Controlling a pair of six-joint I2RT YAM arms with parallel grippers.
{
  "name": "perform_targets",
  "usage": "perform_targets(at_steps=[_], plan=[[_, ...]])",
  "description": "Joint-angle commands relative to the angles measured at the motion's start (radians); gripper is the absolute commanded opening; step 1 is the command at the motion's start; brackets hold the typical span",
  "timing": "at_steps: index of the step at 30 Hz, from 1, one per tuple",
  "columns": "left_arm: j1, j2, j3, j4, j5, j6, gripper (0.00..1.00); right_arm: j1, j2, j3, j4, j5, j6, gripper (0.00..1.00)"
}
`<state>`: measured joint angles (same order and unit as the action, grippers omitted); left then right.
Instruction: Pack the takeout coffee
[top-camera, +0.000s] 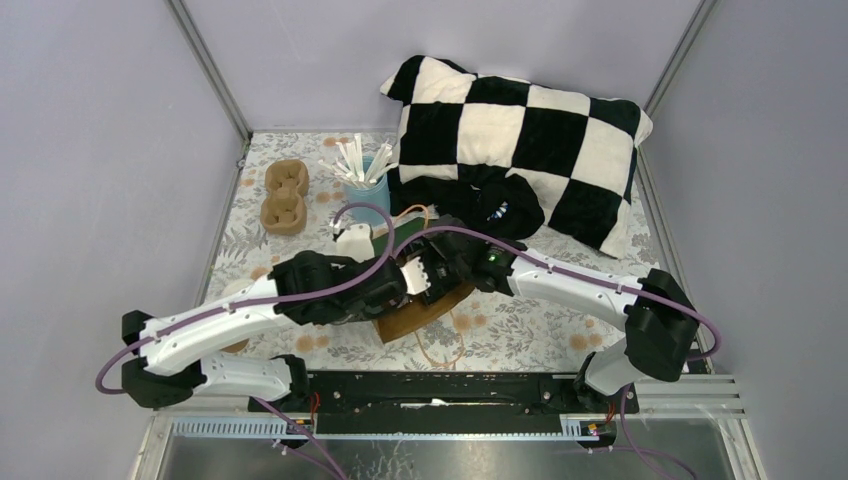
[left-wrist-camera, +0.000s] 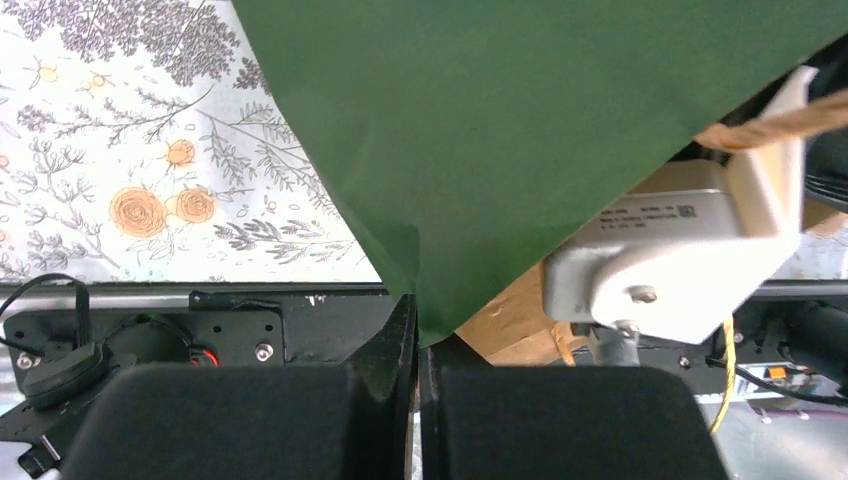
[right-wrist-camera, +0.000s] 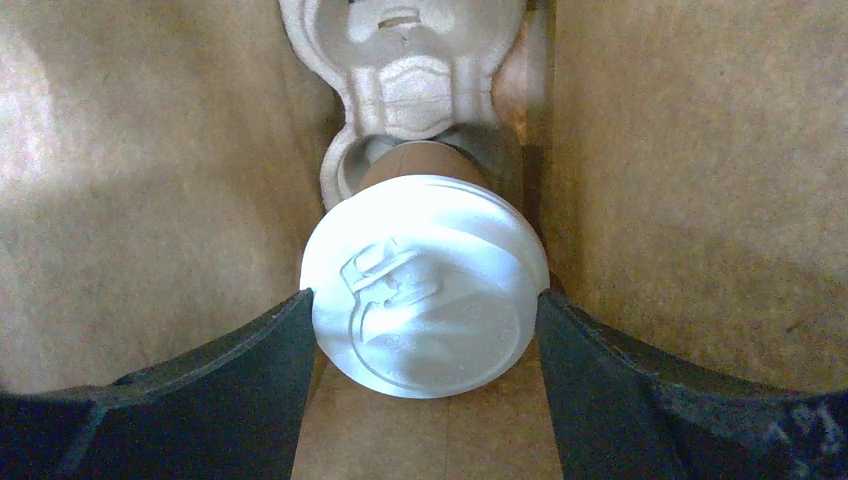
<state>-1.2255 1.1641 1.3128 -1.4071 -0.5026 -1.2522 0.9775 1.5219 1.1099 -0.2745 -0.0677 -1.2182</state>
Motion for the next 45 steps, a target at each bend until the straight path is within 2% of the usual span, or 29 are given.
perform_targets(at_steps=[1, 9, 16, 36, 38, 42, 45], plan=[[0.004, -0.073, 0.007, 0.049, 0.028, 0.057, 0.0, -0.004, 0.002, 0.023, 0.101, 0.041, 0.0, 0.44], [0.006, -0.112, 0.011, 0.086, 0.042, 0.11, 0.0, -0.004, 0.043, 0.008, 0.145, -0.033, -0.001, 0.47], [0.008, -0.124, -0.002, 0.084, 0.047, 0.119, 0.0, -0.004, 0.105, 0.079, 0.03, -0.153, 0.008, 0.47], [0.019, -0.13, -0.006, 0.068, 0.034, 0.11, 0.0, 0.005, 0.259, 0.139, 0.128, -0.096, 0.107, 0.53], [0.022, -0.12, 0.009, 0.067, 0.034, 0.118, 0.0, 0.006, 0.245, 0.139, 0.129, -0.085, 0.12, 0.57], [0.023, -0.095, 0.054, 0.076, 0.038, 0.153, 0.0, 0.005, 0.185, 0.125, 0.1, -0.07, 0.126, 0.8], [0.024, -0.09, 0.059, 0.079, 0.036, 0.158, 0.0, 0.006, 0.139, 0.109, 0.078, -0.065, 0.159, 0.85]])
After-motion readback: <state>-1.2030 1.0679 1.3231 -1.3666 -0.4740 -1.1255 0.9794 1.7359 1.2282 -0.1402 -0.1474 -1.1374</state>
